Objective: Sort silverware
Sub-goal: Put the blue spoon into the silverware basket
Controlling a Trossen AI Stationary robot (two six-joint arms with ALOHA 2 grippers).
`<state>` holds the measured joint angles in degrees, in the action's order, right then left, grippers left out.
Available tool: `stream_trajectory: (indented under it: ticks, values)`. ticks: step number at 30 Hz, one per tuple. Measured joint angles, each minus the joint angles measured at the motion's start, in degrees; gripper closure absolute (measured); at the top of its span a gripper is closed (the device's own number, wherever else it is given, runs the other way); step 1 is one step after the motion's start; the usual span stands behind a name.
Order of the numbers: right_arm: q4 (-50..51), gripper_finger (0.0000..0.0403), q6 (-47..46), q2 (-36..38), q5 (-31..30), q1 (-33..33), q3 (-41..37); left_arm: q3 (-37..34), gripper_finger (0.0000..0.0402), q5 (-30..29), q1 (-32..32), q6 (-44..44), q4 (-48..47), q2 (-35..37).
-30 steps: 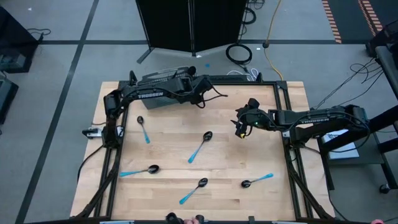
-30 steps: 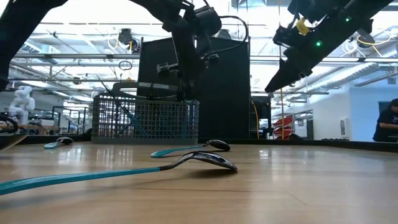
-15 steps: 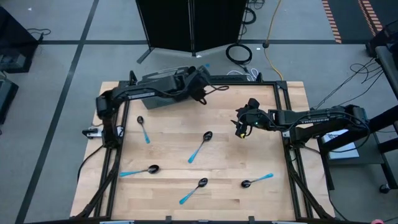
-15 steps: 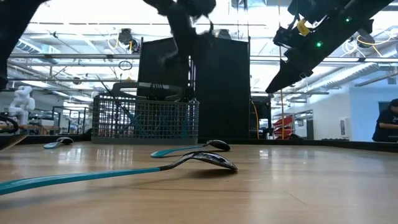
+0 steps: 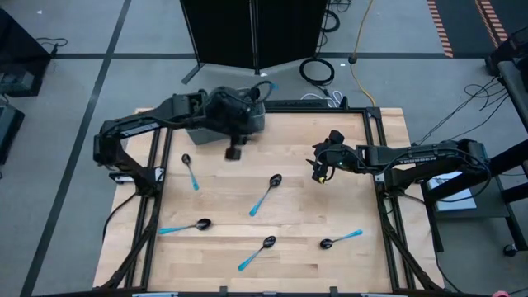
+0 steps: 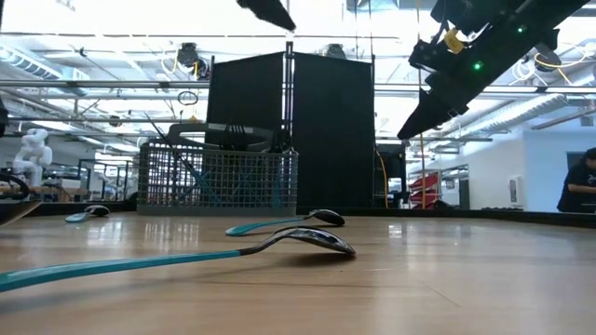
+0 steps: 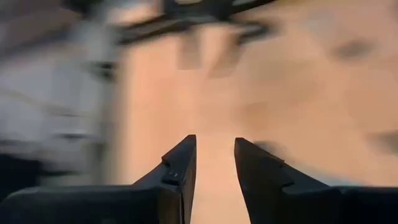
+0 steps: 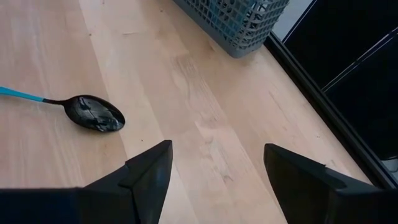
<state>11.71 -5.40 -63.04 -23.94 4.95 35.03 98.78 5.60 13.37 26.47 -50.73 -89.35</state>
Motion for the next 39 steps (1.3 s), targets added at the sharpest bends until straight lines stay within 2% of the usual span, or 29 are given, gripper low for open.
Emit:
stream_trajectory:
  ticks: [4,7,10,12,15,19,22,27,30,35,39]
  values:
    - [-0.2,0.0154,-1.1,0.0,0.2,0.0,0.0,-0.1,0.0294,18.4,-1.1,-12.7,-10.9,0.6]
    - [-0.5,0.0154,-1.1,0.0,0.3,0.0,0.0,-1.1,0.0294,20.5,-4.6,-15.4,-17.5,0.6]
    - [-1.1,0.0154,-1.2,0.0,0.3,0.0,0.0,-2.4,0.0294,17.3,-9.1,-20.5,-20.6,0.5]
    - [-1.7,0.0154,-1.2,0.0,0.3,0.0,0.0,-2.7,0.0295,12.2,-12.4,-25.0,-21.3,0.5]
    - [-3.2,0.0154,-1.2,0.0,0.3,0.0,0.0,-2.7,0.0295,0.6,-16.9,-32.1,-25.8,0.5]
    - [-3.8,0.0154,-1.4,0.0,1.3,-0.1,0.0,-2.7,0.0295,-17.8,-21.1,-47.6,-36.8,0.5]
    - [-3.8,0.0154,-1.4,0.0,3.7,-0.1,0.0,-3.4,0.0295,-24.7,-21.7,-60.4,-38.8,0.7]
    - [-3.7,0.0154,-1.4,0.0,4.8,-0.1,0.0,-10.7,0.0295,-23.7,-19.1,-70.6,-39.4,3.3]
    - [-3.6,0.0154,-1.4,0.0,4.9,-0.2,0.0,-18.8,0.0295,-18.9,-17.7,-74.2,-36.7,6.1]
    - [-3.4,0.0154,-1.4,0.0,5.0,-0.2,0.0,-34.4,0.0295,-10.8,-15.1,-81.8,-25.8,13.0]
    - [-3.3,0.0154,-1.4,0.0,5.0,-0.2,0.0,-44.6,0.0295,-7.1,-13.4,-89.5,-22.8,17.3]
